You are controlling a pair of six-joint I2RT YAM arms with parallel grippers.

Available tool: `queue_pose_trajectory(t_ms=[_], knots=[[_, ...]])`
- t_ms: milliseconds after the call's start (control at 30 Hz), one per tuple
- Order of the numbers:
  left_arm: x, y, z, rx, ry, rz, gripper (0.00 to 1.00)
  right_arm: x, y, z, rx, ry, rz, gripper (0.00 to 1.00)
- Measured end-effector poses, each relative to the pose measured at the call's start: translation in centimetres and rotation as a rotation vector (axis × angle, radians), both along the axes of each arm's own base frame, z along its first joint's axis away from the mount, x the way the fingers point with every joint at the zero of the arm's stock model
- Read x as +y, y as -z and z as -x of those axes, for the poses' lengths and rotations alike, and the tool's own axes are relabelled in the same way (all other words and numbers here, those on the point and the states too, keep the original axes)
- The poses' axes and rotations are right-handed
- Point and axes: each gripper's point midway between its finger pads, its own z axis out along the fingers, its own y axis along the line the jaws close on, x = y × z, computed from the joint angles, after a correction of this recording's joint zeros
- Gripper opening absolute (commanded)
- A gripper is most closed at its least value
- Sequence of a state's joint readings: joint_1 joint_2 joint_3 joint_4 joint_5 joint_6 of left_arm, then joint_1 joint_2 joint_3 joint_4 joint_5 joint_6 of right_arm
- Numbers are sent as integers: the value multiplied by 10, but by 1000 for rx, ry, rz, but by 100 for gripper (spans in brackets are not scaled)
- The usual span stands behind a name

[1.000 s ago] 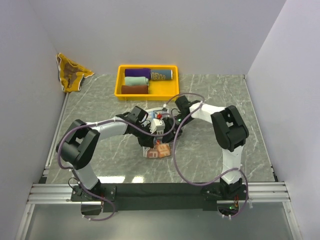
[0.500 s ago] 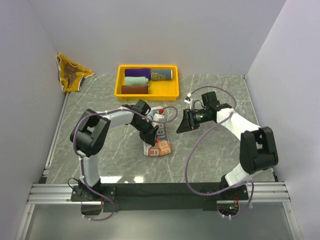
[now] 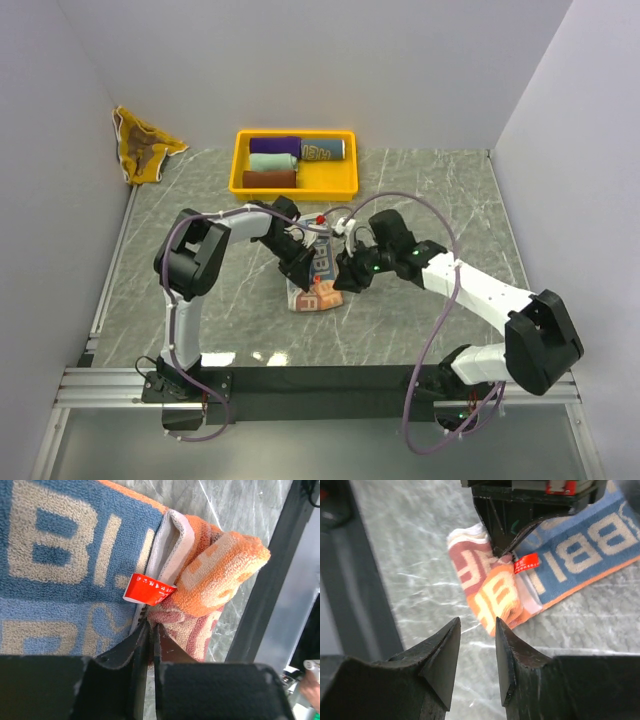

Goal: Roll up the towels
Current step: Roll the towel

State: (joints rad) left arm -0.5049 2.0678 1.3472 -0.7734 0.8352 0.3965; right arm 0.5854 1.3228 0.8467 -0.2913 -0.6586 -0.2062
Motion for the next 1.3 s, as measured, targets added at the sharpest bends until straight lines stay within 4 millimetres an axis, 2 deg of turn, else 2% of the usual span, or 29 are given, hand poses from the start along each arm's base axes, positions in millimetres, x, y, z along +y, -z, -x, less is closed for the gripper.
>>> queue_pose_trajectory(t_ms=[233, 500, 700, 1033, 1233, 1300], knots=[[1, 1, -1, 56, -14, 12, 17, 18, 25, -4, -86, -11, 75, 40], [4, 2, -2, 124, -39, 27, 21, 23, 56, -17, -63, 43, 149, 40], [9, 2, -5, 192, -69, 24, 26, 30, 67, -21, -45, 43, 226, 40], [26, -8, -14, 277, -142, 61, 49, 21, 76, -22, -29, 47, 301, 43], [45, -13, -19, 209, -159, 107, 50, 16, 80, -18, -15, 49, 324, 44], [51, -14, -19, 189, -166, 117, 49, 16, 80, -17, -7, 52, 326, 48]])
